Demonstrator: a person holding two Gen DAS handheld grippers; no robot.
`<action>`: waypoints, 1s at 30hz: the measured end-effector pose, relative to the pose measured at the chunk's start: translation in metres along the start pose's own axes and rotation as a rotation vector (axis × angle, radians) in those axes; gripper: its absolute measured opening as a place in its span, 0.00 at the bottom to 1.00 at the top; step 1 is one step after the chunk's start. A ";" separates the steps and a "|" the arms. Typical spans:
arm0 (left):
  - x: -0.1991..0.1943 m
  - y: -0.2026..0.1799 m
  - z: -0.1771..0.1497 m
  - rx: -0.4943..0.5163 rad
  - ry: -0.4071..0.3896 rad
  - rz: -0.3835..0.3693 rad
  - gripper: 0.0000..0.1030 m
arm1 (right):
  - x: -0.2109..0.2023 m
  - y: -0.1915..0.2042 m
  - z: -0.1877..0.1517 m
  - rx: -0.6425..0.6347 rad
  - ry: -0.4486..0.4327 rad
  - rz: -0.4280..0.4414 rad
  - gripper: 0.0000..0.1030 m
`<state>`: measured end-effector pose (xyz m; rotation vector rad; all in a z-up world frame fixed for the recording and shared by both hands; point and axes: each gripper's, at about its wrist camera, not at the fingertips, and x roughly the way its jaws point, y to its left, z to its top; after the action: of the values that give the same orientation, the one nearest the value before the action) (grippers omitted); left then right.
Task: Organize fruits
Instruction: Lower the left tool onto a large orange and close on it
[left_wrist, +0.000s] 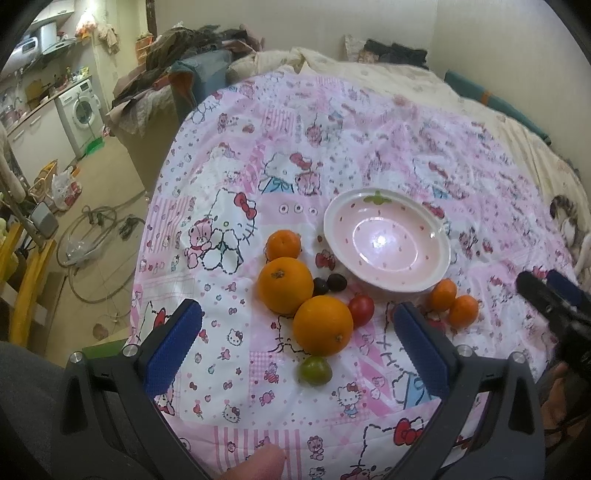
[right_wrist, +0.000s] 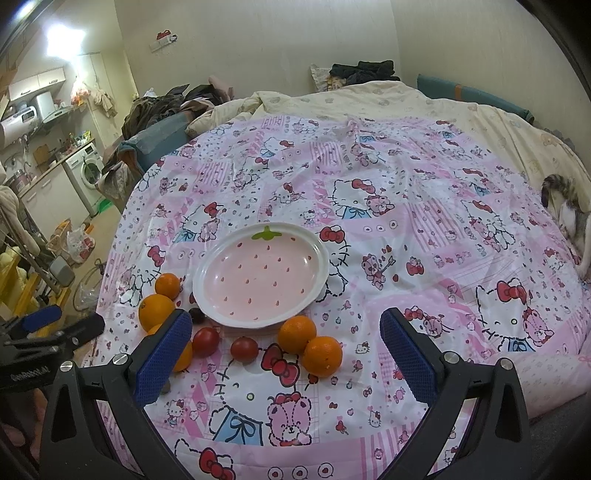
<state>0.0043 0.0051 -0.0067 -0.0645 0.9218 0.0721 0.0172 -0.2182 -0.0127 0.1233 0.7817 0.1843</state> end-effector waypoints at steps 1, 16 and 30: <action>0.006 -0.001 0.001 0.016 0.029 0.012 0.99 | 0.000 -0.002 0.001 0.009 0.004 0.007 1.00; 0.065 0.015 0.021 -0.072 0.341 0.003 0.99 | 0.051 -0.041 0.022 0.113 0.280 0.098 1.00; 0.125 -0.008 0.010 -0.164 0.539 -0.038 0.88 | 0.074 -0.059 0.012 0.193 0.309 0.087 1.00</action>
<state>0.0885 0.0019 -0.1002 -0.2628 1.4520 0.0975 0.0838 -0.2610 -0.0656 0.3178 1.1029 0.2132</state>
